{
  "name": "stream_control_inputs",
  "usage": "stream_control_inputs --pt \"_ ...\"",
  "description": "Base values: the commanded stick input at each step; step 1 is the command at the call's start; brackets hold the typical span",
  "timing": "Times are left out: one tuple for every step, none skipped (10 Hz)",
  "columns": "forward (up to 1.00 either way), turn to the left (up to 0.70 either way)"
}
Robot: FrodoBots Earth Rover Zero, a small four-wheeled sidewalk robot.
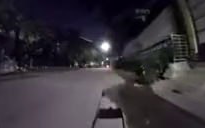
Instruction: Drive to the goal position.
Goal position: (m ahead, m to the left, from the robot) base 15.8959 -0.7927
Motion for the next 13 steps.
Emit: stream_control_inputs --pt "0.7 0.0" --pt "0.7 0.0" --pt "0.7 0.0" --pt "0.7 0.0" --pt "0.7 0.0" --pt "0.7 0.0" --pt "0.7 0.0" --pt "0.7 0.0" --pt "0.7 0.0" --pt "0.7 0.0" --pt "0.7 0.0" --pt "0.7 0.0" --pt "0.7 0.0"
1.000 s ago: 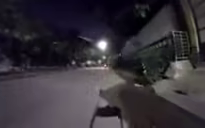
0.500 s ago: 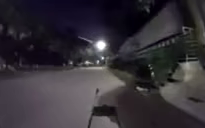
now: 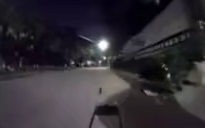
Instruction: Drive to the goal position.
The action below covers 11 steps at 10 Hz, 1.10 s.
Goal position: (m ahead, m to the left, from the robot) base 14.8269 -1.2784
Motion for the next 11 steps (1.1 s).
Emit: stream_control_inputs --pt "0.7 0.0" --pt "0.7 0.0" --pt "0.7 0.0" --pt "0.7 0.0" --pt "0.7 0.0" --pt "0.7 0.0" --pt "0.7 -0.01" --pt "0.7 -0.2" --pt "0.7 -0.35" --pt "0.7 -0.35" --pt "0.7 -0.35"
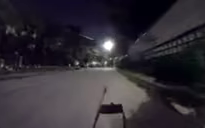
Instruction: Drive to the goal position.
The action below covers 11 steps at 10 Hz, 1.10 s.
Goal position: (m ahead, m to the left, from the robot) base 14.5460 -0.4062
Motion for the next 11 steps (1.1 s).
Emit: stream_control_inputs --pt "0.7 -0.35" --pt "0.7 -0.35" --pt "0.7 -0.35" --pt "0.7 -0.35" --pt "0.7 -0.17" --pt "0.7 -0.02" --pt "0.7 0.0" --pt "0.7 0.0" --pt "0.7 0.0" --pt "0.7 0.0" --pt "0.7 0.0"
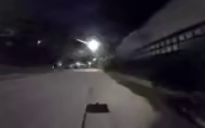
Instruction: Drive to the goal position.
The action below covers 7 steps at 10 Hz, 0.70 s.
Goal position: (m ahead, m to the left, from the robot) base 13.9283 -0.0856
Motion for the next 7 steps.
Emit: stream_control_inputs --pt "0.7 0.0" --pt "0.7 0.0" --pt "0.7 0.0" --pt "0.7 0.0" --pt "0.7 0.0" --pt "0.7 0.0" --pt "0.7 0.0"
